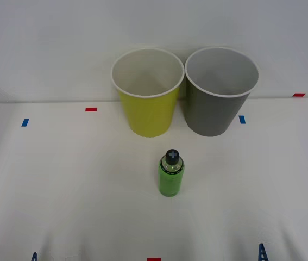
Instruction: Put cans in the gray bin and PET bottles in the light green bin.
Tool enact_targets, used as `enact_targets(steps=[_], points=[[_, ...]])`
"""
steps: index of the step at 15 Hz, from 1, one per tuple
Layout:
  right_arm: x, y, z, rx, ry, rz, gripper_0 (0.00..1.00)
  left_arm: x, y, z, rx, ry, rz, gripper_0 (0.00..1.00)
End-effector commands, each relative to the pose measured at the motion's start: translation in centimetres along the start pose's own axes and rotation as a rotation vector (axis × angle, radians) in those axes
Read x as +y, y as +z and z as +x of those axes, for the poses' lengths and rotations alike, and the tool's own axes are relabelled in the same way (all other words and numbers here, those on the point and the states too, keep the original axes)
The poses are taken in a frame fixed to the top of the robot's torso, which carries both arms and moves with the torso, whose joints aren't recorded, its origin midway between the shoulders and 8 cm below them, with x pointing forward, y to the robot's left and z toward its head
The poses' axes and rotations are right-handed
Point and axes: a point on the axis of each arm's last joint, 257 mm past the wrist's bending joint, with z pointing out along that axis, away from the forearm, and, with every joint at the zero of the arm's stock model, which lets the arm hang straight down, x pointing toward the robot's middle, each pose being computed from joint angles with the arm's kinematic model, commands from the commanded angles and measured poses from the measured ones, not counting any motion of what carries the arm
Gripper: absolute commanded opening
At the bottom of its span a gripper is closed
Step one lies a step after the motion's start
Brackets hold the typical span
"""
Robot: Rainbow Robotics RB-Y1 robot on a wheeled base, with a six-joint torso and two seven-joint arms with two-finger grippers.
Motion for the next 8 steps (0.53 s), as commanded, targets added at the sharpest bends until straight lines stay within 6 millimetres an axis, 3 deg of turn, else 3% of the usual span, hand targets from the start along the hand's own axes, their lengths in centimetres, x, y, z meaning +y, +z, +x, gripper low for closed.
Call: enact_targets(steps=[1, 8], points=[[0.0, 0.0, 0.0, 0.0, 0.0, 0.0, 1.0, 0.0, 0.0, 0.0, 0.0, 0.0, 0.0, 1.0], [0.0, 0.0, 0.0, 0.0, 0.0, 0.0, 1.0, 0.0, 0.0, 0.0, 0.0, 0.0, 0.0, 1.0]])
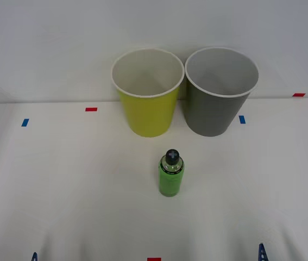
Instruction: Put cans in the gray bin and PET bottles in the light green bin.
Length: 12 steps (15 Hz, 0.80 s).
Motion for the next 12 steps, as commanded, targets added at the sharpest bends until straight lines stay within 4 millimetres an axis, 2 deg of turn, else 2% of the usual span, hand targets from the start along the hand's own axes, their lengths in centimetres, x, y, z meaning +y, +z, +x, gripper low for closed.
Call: enact_targets(steps=[1, 12], points=[[0.0, 0.0, 0.0, 0.0, 0.0, 0.0, 1.0, 0.0, 0.0, 0.0, 0.0, 0.0, 0.0, 1.0], [0.0, 0.0, 0.0, 0.0, 0.0, 0.0, 1.0, 0.0, 0.0, 0.0, 0.0, 0.0, 0.0, 1.0]])
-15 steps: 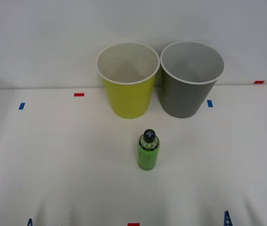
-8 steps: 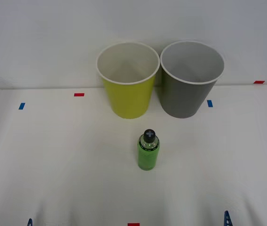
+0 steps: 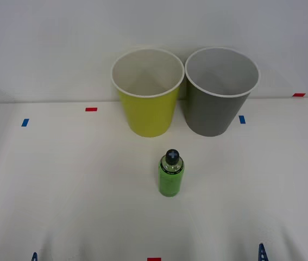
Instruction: Put cans in the gray bin and PET bottles in the light green bin.
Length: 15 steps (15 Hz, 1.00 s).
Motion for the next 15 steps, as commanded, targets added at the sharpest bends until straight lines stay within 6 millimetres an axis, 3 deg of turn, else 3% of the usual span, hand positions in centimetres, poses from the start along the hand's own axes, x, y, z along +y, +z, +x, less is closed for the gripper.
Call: enact_targets(steps=[1, 8, 9, 12, 15], points=[[0.0, 0.0, 0.0, 0.0, 0.0, 0.0, 1.0, 0.0, 0.0, 0.0, 0.0, 0.0, 0.0, 1.0], [0.0, 0.0, 0.0, 0.0, 0.0, 0.0, 1.0, 0.0, 0.0, 0.0, 0.0, 0.0, 0.0, 1.0], [0.0, 0.0, 0.0, 0.0, 0.0, 0.0, 1.0, -1.1, 0.0, 1.3, 0.025, -0.023, 0.006, 1.0], [0.0, 0.0, 0.0, 0.0, 0.0, 0.0, 1.0, -1.4, 1.0, -0.4, -0.046, 0.012, 0.102, 1.0], [0.0, 0.0, 0.0, 0.0, 0.0, 0.0, 1.0, -4.5, 3.6, -1.9, -0.113, 0.016, 0.273, 1.0]])
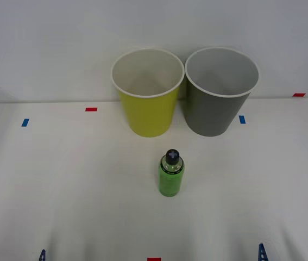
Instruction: Put cans in the gray bin and PET bottles in the light green bin.
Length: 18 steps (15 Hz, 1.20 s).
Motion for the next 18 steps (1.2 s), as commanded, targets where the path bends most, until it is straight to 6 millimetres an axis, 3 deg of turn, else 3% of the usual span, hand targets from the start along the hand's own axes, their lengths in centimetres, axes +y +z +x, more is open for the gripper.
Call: enact_targets(steps=[1, 9, 15, 18], points=[[0.0, 0.0, 0.0, 0.0, 0.0, 0.0, 1.0, -2.8, 3.0, -1.5, -0.069, 0.002, 0.166, 1.0], [0.0, 0.0, 0.0, 0.0, 0.0, 0.0, 1.0, -10.3, 7.3, -3.9, -0.159, -0.08, 0.402, 1.0], [0.0, 0.0, 0.0, 0.0, 0.0, 0.0, 1.0, -11.8, 12.0, -5.2, -0.189, -0.054, 0.443, 1.0], [0.0, 0.0, 0.0, 0.0, 0.0, 0.0, 1.0, -13.9, 13.5, -5.9, -0.195, -0.07, 0.491, 1.0]])
